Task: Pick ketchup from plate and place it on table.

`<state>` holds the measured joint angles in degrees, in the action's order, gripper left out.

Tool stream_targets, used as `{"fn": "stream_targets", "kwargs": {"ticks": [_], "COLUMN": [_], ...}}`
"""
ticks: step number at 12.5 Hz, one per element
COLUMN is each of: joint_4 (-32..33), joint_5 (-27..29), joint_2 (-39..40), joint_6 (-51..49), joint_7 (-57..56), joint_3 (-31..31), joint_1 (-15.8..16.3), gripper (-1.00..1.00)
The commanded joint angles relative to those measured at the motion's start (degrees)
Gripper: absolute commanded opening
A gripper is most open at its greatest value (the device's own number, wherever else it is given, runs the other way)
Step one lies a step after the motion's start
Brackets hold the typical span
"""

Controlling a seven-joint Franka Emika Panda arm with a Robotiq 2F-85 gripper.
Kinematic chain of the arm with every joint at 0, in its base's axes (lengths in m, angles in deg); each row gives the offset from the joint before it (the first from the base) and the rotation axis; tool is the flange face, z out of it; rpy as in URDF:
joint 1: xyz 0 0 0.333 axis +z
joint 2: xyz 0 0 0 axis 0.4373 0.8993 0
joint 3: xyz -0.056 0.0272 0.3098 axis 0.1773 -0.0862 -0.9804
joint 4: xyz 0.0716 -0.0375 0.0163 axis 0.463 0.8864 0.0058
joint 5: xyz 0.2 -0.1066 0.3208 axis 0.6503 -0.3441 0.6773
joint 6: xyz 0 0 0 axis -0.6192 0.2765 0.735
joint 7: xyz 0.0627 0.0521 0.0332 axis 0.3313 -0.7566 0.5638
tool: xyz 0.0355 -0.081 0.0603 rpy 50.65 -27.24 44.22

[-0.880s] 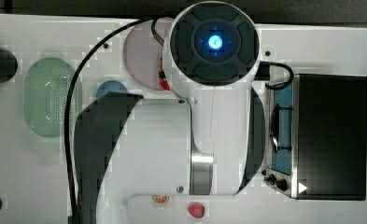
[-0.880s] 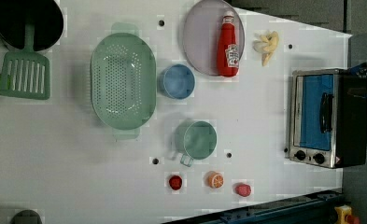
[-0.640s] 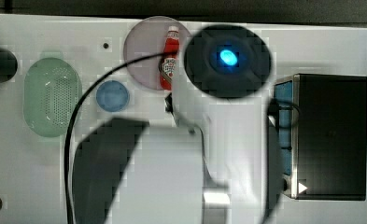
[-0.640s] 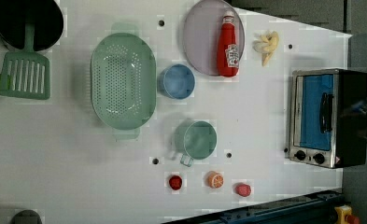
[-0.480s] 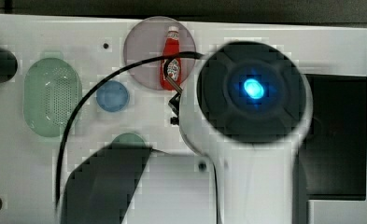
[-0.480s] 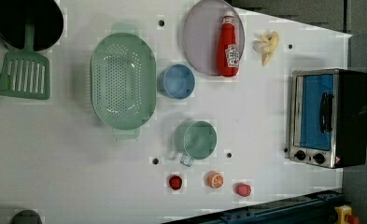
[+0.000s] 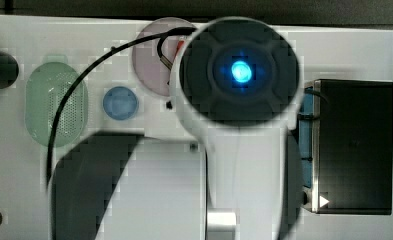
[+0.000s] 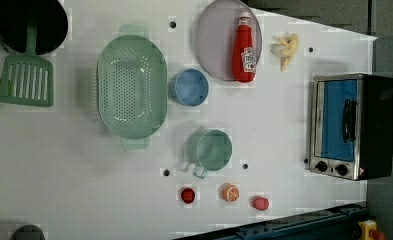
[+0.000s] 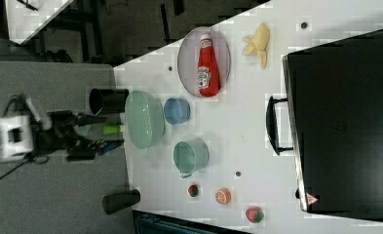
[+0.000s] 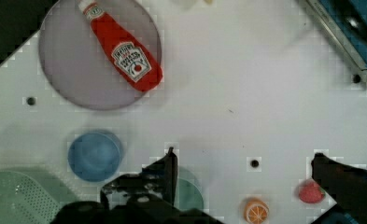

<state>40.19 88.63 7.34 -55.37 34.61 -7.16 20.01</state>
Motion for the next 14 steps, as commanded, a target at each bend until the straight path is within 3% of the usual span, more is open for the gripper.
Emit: {"fn": "stream_targets", "kwargs": {"ticks": [1, 14], "joint_4": [1.3, 1.2], "joint_5": [0.1, -0.1], "joint_2": [6.5, 30.1], "joint_6": [2.9, 34.2], "joint_7": [-4.5, -37.1], "joint_3": [-1.5, -1.7], "joint_1": [0.3, 1.7], "gripper": [1.00, 1.00]}}
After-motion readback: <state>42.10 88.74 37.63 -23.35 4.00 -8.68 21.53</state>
